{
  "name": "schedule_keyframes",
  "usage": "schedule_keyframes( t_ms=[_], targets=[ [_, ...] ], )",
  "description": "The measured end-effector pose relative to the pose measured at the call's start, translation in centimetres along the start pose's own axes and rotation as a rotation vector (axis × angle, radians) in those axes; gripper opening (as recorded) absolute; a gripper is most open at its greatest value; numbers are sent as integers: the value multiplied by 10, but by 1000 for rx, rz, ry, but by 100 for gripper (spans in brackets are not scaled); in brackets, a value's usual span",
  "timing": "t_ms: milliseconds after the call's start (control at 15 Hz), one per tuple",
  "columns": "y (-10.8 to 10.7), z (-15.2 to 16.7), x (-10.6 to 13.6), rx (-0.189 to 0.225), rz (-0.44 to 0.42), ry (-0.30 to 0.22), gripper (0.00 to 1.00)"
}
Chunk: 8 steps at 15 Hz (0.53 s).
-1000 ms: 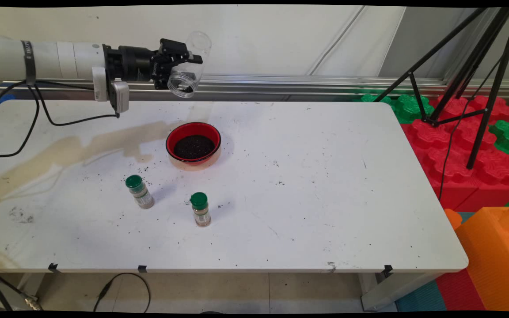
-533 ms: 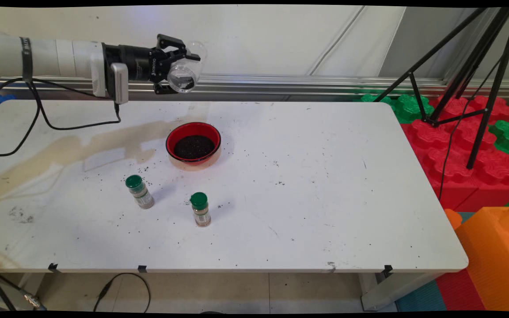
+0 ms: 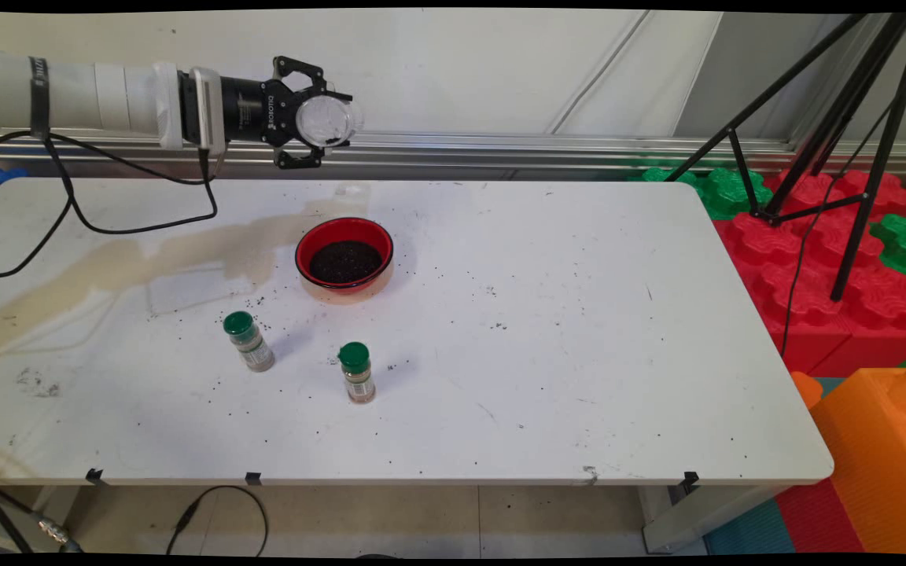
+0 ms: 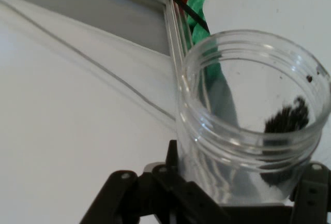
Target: Pour the black seasoning powder in the red bowl
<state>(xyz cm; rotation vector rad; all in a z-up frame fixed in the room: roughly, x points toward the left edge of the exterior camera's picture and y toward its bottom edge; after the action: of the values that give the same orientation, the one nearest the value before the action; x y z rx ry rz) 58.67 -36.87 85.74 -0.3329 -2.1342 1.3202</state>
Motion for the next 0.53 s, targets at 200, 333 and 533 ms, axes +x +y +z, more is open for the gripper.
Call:
schedule_keyframes(
  t_ms=[200, 333, 533],
  targets=[
    [-1, -2, 1, -11, -163, 9, 0],
    [-2, -3, 2, -24, -278, 15, 0],
    [-2, -4, 3, -48, -429, 22, 0]
  ],
)
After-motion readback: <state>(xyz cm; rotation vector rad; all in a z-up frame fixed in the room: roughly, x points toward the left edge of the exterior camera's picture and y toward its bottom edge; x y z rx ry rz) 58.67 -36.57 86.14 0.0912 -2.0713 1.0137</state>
